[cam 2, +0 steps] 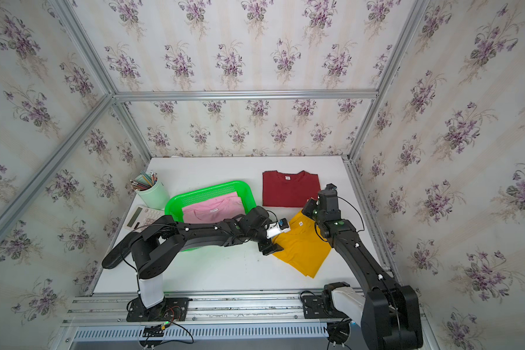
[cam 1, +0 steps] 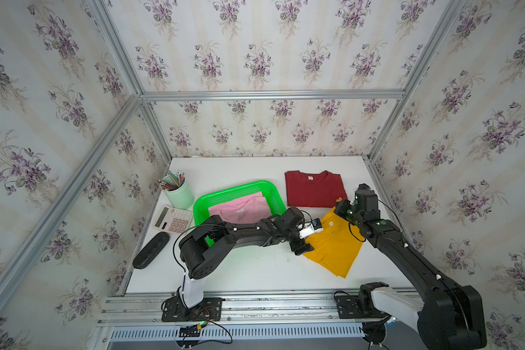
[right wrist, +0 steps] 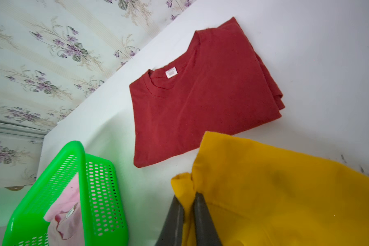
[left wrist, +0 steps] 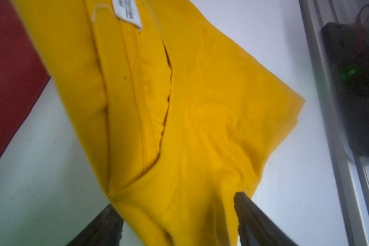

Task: Put the folded t-shirts into the basket
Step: Pick up the T-shirt from the center of the board, then place the T-shirt in the bin.

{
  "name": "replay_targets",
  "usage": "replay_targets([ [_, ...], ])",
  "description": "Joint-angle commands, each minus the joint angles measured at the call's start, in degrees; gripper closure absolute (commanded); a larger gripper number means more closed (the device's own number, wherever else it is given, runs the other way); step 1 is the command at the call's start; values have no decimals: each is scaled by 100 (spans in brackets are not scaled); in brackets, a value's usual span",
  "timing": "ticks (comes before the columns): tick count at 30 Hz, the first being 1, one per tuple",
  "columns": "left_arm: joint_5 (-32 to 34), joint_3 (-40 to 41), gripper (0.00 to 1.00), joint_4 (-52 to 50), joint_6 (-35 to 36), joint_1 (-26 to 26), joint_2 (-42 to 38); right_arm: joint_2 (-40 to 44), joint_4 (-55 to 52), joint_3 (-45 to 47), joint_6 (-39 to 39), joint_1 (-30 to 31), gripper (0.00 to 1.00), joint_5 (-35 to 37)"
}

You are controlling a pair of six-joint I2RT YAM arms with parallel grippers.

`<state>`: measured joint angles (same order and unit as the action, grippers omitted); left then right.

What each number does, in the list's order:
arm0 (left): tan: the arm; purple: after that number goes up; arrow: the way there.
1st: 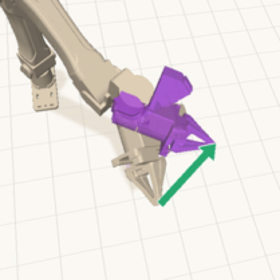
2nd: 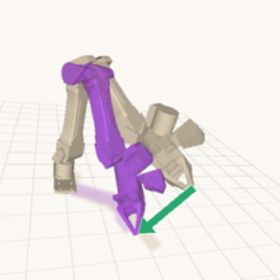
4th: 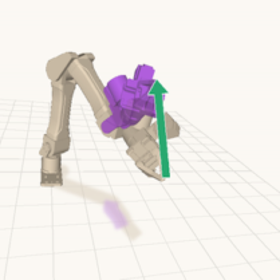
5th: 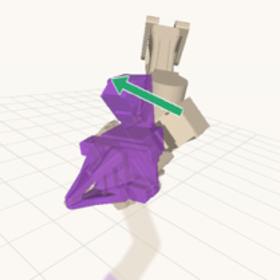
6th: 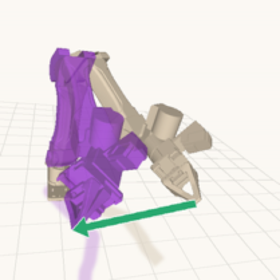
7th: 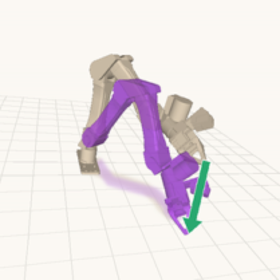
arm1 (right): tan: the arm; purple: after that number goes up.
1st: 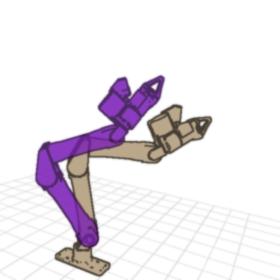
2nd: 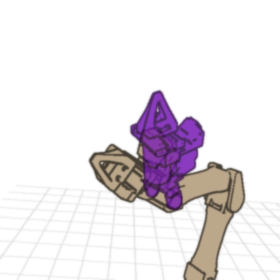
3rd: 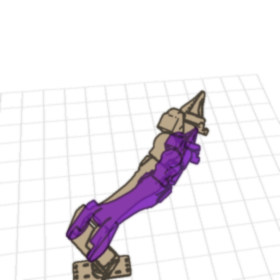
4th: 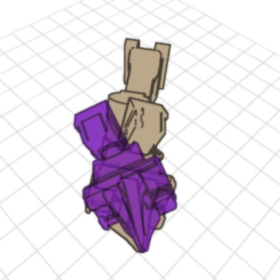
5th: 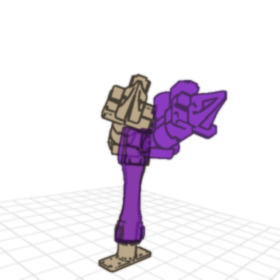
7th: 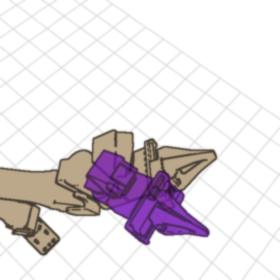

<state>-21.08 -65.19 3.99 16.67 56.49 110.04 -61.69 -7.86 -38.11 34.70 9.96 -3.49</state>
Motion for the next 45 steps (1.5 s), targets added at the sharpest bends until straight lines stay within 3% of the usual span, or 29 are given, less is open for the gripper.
replay_targets([
  [1,-80,14,41,172,-137,-60,4,241,309,41,-13,6,100,-204],
  [6,-266,-186,97,-111,-99,-120,-149,434,55,-39,200,6,100,-193],
  [7,-275,-235,100,-223,-68,-121,-222,452,-20,-96,294,4,100,-181],
  [12,-611,-357,100,-284,-373,-122,-885,562,-180,-409,1201,11,100,-341],
  [17,-461,-480,100,-763,-493,-111,-1633,623,-195,-781,2106,7,100,-455],
  [22,-134,-934,100,-2551,-238,-112,-2339,533,8,-1108,3065,63,100,-1036],
  [24,301,-1123,100,-3354,-154,-112,-2631,536,231,-1080,3533,264,100,-1113],
  [27,1065,-1318,100,-4537,-70,-133,-3143,409,340,-1201,3871,863,100,-813],
  [30,1341,-1612,100,-5794,40,-241,-3373,101,218,-1477,4047,1688,100,-244],
  [33,1396,-1738,100,-6771,-51,-555,-3488,-125,297,-1464,4528,2818,100,804],
  [36,1281,-1598,100,-7256,-391,-1288,-3663,-524,460,-1552,4811,3499,100,1467],
  [39,1619,-1535,100,-7602,-425,-1976,-3764,-1225,564,-1936,5040,3784,100,1326],
  [45,2840,-1525,100,-7301,11,-2577,-3591,-2376,405,-2772,5292,4012,100,1244],
])
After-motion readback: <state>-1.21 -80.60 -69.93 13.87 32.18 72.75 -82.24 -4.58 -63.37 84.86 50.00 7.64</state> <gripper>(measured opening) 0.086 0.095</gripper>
